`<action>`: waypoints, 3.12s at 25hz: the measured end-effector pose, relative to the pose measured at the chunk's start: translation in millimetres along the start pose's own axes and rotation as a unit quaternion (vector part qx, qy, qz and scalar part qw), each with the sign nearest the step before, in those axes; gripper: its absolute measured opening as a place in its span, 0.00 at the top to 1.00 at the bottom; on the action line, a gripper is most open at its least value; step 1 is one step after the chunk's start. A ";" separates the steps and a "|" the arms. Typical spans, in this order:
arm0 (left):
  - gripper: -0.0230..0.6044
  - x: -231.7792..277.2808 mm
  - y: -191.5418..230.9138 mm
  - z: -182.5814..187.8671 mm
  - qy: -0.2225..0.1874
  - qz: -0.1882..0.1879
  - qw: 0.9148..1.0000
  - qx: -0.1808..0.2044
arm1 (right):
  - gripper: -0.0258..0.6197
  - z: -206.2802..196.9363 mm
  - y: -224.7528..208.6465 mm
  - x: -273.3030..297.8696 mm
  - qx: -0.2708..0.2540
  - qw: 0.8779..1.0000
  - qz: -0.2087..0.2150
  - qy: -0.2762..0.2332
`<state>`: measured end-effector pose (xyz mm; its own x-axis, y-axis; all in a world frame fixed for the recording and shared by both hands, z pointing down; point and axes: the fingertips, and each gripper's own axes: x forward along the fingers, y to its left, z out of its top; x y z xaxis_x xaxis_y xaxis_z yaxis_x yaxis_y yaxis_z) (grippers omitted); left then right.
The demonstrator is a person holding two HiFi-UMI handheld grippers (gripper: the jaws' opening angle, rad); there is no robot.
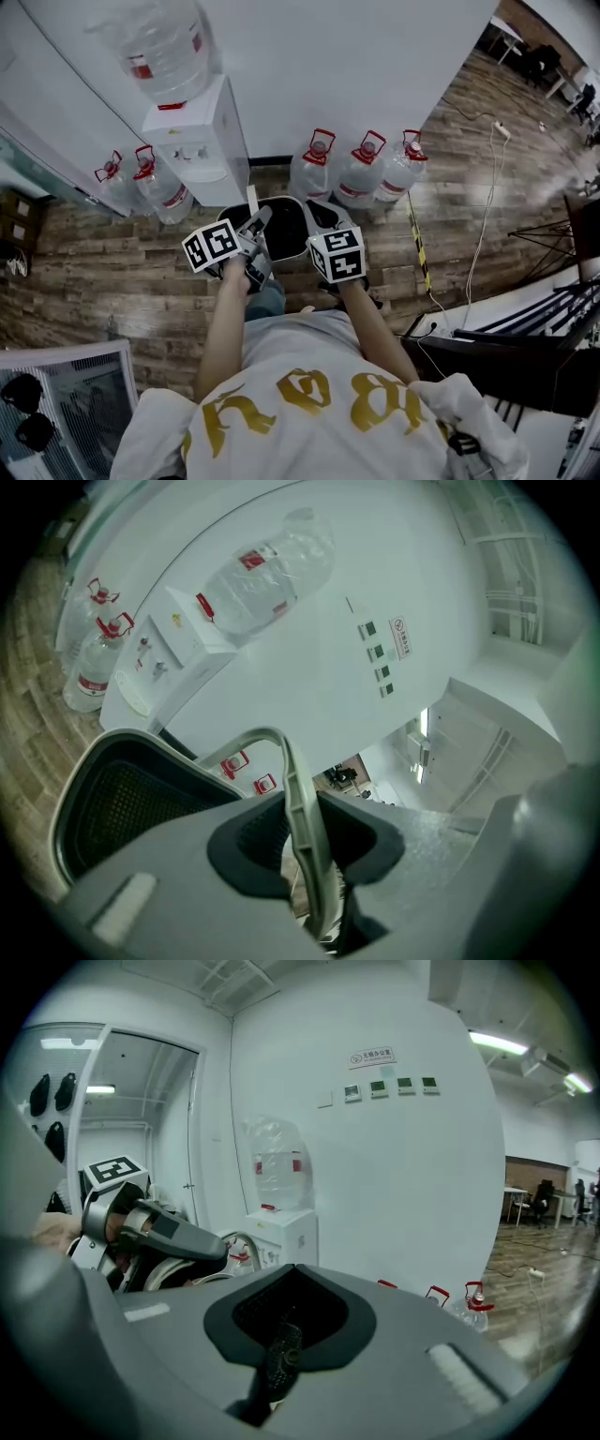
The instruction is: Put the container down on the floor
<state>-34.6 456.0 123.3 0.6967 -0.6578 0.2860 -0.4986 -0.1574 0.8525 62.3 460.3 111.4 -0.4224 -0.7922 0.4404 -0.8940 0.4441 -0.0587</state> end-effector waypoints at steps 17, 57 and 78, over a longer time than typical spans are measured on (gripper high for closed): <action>0.83 103.2 64.0 96.5 0.017 -0.013 0.999 -0.031 | 0.92 5.3 -42.6 148.1 0.038 0.997 0.006 0.070; 0.83 280.5 132.2 227.1 0.080 -0.042 0.994 -0.064 | 0.91 45.2 -186.7 322.1 0.115 0.985 -0.098 0.080; 0.84 312.0 208.6 184.3 0.117 0.018 0.990 -0.080 | 0.92 16.2 -203.7 358.3 0.092 0.993 -0.050 0.053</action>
<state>-16.2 82.1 309.7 0.7895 -0.4695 0.3953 -0.4506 -0.0062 0.8927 90.7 79.2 266.6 -0.3203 -0.7761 0.5433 -0.9472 0.2728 -0.1687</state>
